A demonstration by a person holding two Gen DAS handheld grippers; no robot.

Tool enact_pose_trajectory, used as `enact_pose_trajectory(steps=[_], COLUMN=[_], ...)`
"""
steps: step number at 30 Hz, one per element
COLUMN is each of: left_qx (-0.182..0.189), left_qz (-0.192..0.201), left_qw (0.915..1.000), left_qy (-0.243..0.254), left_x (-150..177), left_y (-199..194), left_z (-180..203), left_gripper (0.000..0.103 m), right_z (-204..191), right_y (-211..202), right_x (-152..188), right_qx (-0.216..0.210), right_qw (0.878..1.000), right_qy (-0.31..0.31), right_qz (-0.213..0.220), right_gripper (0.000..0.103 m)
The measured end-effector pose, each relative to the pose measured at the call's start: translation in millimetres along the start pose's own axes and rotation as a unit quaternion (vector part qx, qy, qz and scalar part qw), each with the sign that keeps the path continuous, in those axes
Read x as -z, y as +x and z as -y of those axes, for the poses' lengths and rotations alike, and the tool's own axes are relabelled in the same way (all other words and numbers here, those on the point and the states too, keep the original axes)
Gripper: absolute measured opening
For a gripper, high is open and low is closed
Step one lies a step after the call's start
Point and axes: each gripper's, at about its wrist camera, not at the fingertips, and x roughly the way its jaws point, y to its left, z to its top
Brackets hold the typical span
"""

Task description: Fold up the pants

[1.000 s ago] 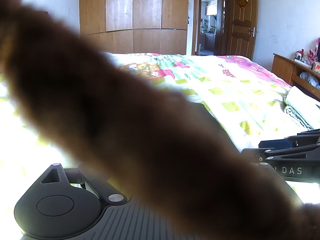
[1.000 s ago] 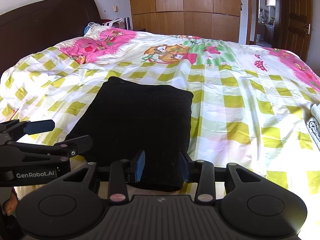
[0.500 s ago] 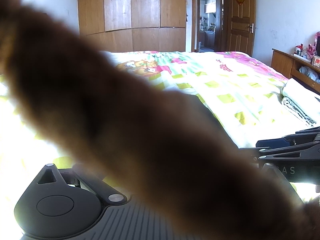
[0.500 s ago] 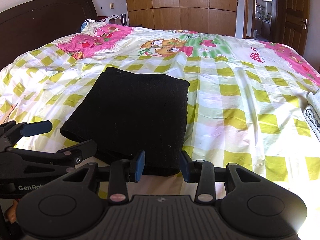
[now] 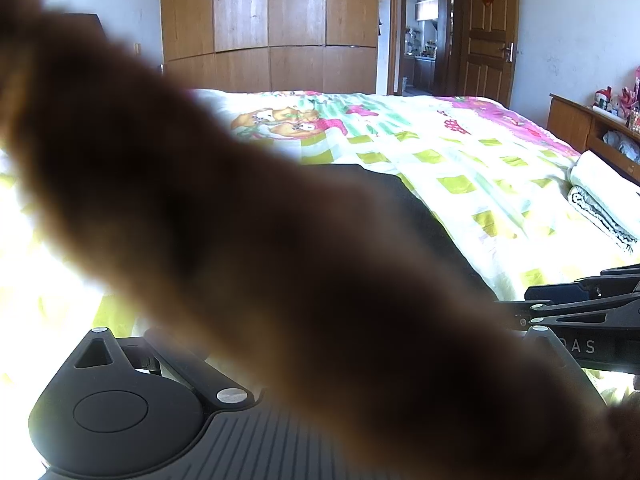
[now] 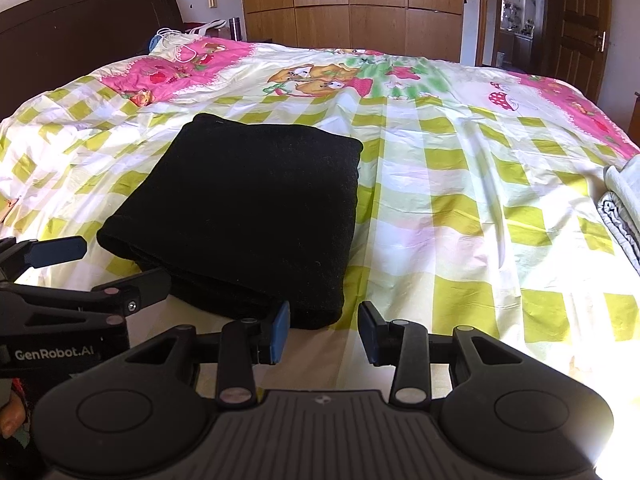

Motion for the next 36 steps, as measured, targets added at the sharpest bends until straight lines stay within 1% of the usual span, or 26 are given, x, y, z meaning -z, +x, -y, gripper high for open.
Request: enact_pose_trajectory(steps=[11, 20, 28, 32, 36], left_qx=[0.021, 0.013, 0.016, 0.012, 0.013], left_qz=[-0.011, -0.022, -0.032, -0.045, -0.045], left_qw=[0.9993, 0.9996, 0.9993, 0.9989, 0.9989], left_qy=[-0.028, -0.013, -0.006, -0.002, -0.001], left_x=[2, 3, 4, 4, 4], left_y=[5, 8, 11, 14, 14], left_z=[-6, 0, 3, 5, 5], left_gripper=[0.1, 0.102, 0.102, 0.102, 0.102], right_z=[-3, 0, -1, -2, 0], right_y=[6, 6, 6, 7, 8], right_x=[10, 16, 18, 19, 19], right_qx=[-0.005, -0.01, -0.013, -0.014, -0.016], right_qw=[1.0, 1.0, 1.0, 1.0, 1.0], right_qy=[-0.004, 0.008, 0.008, 0.009, 0.01], right_qz=[-0.01, -0.01, -0.01, -0.011, -0.013], right_gripper=[0.051, 0.051, 0.051, 0.051, 0.051])
